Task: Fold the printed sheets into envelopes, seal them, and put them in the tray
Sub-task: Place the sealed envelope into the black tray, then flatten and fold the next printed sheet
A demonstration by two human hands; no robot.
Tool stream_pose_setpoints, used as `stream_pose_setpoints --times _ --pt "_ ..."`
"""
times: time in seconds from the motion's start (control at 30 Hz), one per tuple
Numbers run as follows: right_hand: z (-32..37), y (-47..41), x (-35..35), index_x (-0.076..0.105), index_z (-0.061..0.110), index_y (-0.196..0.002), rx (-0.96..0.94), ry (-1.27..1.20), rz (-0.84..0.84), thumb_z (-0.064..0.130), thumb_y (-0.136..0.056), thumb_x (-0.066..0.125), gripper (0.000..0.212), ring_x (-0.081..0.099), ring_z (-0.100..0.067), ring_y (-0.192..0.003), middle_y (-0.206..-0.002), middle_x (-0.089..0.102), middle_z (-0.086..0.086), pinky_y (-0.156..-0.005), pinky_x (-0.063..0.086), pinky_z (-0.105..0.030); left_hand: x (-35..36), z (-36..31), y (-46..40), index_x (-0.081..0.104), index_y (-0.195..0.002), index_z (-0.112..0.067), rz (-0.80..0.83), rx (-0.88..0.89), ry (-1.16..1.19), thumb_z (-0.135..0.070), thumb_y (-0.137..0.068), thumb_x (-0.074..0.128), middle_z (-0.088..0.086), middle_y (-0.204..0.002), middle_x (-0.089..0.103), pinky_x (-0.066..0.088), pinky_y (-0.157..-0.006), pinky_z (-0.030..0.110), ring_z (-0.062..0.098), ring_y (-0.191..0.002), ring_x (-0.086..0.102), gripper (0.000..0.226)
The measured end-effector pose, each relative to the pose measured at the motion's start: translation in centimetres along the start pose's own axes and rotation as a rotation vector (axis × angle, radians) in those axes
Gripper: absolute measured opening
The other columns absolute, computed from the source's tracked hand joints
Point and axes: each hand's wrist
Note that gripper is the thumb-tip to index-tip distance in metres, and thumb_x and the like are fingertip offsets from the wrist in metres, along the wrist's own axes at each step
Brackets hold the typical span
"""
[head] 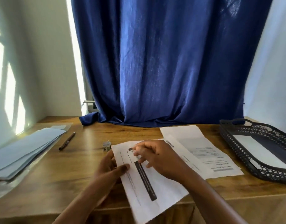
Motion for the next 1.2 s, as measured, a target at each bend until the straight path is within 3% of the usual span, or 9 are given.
stream_pose_setpoints --times 0.1,0.2,0.33,0.43,0.5,0.6,0.8,1.0,1.2 --pt "-1.6 0.4 1.0 0.07 0.046 -0.112 -0.041 0.102 -0.038 0.066 -0.092 0.054 0.032 0.063 0.012 -0.101 -0.106 0.07 0.032 -0.085 0.051 -0.017 -3.0 -0.8 -0.6 0.051 -0.134 -0.024 -0.056 -0.054 -0.171 0.001 -0.086 0.073 0.015 -0.11 0.076 0.063 -0.078 0.051 0.031 -0.093 0.077 0.058" --pt "-3.5 1.1 2.7 0.066 0.046 -0.117 -0.024 0.331 0.001 0.079 -0.084 0.048 0.051 0.053 0.014 -0.111 -0.123 0.062 0.032 -0.093 0.044 -0.02 -5.6 -1.4 -1.8 0.053 -0.13 -0.028 -0.09 -0.023 -0.406 -0.005 -0.088 0.078 0.006 -0.099 0.079 0.064 -0.078 0.048 0.023 -0.088 0.078 0.054" --pt "-5.2 1.8 4.9 0.063 0.044 -0.124 -0.045 0.486 0.053 0.076 -0.085 0.048 0.052 0.038 0.007 -0.13 -0.139 0.05 0.028 -0.108 0.03 -0.022 -8.8 -2.1 -4.6 0.056 -0.127 -0.036 -0.258 0.13 -0.717 -0.035 -0.085 0.084 -0.007 -0.09 0.076 0.057 -0.059 0.028 0.008 -0.076 0.074 0.051" --pt "-5.7 2.2 5.6 0.059 0.046 -0.128 -0.063 0.502 0.03 0.076 -0.086 0.041 0.055 0.032 0.008 -0.136 -0.144 0.045 0.029 -0.111 0.023 -0.02 -10.6 -2.9 -6.7 0.052 -0.134 -0.04 -0.366 0.171 -0.887 -0.055 -0.079 0.083 -0.016 -0.105 0.069 0.047 -0.064 0.022 -0.002 -0.081 0.065 0.065" --pt "-5.8 2.3 5.7 0.057 0.047 -0.129 -0.069 0.502 0.022 0.077 -0.086 0.039 0.055 0.031 0.009 -0.136 -0.145 0.043 0.03 -0.11 0.021 -0.016 -10.9 -3.0 -7.9 0.048 -0.14 -0.039 -0.319 0.117 -0.922 -0.063 -0.074 0.082 -0.012 -0.119 0.065 0.047 -0.072 0.026 0.001 -0.091 0.062 0.078" --pt "-5.8 2.3 5.8 0.057 0.047 -0.13 -0.082 0.517 0.017 0.075 -0.088 0.041 0.053 0.03 0.011 -0.136 -0.145 0.042 0.031 -0.105 0.015 -0.009 -9.6 -3.0 -9.3 0.044 -0.145 -0.035 -0.288 0.079 -1.002 -0.078 -0.071 0.074 -0.011 -0.118 0.066 0.046 -0.075 0.031 0.012 -0.104 0.061 0.09" --pt "-5.8 2.4 5.7 0.055 0.047 -0.134 -0.08 0.515 0.028 0.072 -0.091 0.045 0.051 0.028 0.01 -0.138 -0.149 0.04 0.031 -0.114 0.018 -0.017 -6.7 -3.0 -11.3 0.039 -0.148 -0.031 -0.259 0.094 -1.316 -0.057 -0.081 0.077 -0.005 -0.126 0.068 0.047 -0.078 0.034 0.019 -0.117 0.06 0.081" --pt "-6.0 2.4 5.7 0.055 0.047 -0.134 -0.09 0.511 0.027 0.072 -0.091 0.044 0.051 0.026 0.011 -0.139 -0.15 0.039 0.031 -0.112 0.014 -0.015 -9.9 -4.0 -11.3 0.044 -0.146 -0.029 -0.403 0.099 -1.263 -0.043 -0.087 0.072 0.0 -0.128 0.065 0.052 -0.079 0.036 0.021 -0.108 0.062 0.067" --pt "-6.1 2.5 5.7 0.055 0.047 -0.134 -0.107 0.523 0.017 0.072 -0.092 0.044 0.05 0.025 0.012 -0.14 -0.149 0.039 0.032 -0.114 0.015 -0.016 -14.7 -4.5 -10.4 0.046 -0.144 -0.026 -0.534 0.08 -1.362 -0.041 -0.086 0.074 0.003 -0.138 0.064 0.046 -0.077 0.034 0.028 -0.12 0.063 0.066"
Point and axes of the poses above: each hand's wrist, its own y-axis away from the middle knuckle, its own x-axis out of the palm, z = x × y
